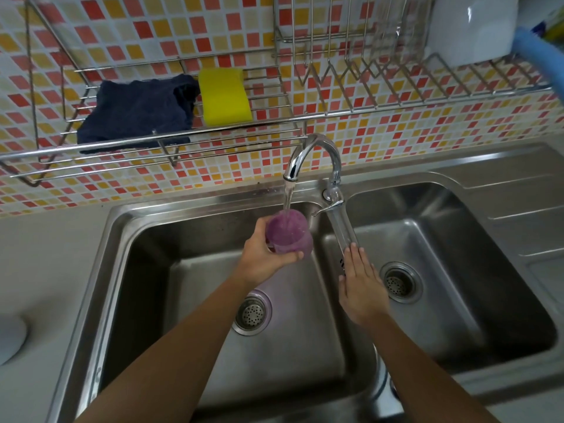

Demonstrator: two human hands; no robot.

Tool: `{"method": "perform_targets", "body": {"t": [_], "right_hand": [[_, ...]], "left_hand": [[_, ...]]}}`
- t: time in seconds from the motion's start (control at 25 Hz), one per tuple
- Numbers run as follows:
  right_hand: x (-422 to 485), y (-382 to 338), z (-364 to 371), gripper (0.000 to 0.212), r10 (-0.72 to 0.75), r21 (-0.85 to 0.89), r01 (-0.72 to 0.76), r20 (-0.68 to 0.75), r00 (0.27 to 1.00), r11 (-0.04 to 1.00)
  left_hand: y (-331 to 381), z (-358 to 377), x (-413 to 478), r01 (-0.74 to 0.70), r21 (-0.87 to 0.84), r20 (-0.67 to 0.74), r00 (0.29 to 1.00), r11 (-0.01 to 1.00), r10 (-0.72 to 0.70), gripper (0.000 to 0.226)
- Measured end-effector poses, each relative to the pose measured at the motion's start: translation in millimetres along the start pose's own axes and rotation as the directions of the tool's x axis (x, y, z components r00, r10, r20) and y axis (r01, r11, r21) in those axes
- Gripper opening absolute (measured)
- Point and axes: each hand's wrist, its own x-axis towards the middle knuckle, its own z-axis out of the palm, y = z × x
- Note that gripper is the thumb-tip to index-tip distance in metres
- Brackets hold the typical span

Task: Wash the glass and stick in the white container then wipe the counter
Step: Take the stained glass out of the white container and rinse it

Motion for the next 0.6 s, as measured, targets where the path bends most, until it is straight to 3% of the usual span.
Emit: {"method": "perform_targets", "body": {"t": [0.6], "right_hand": [[-0.6, 0.6, -0.7, 0.073, -0.002, -0.001, 0.002, 0.031, 1.0, 1.0]], "left_hand": [[-11.7, -2.3, -2.1, 0.051, 0.002, 0.043, 0.998, 0.999, -0.051, 0.081]]}}
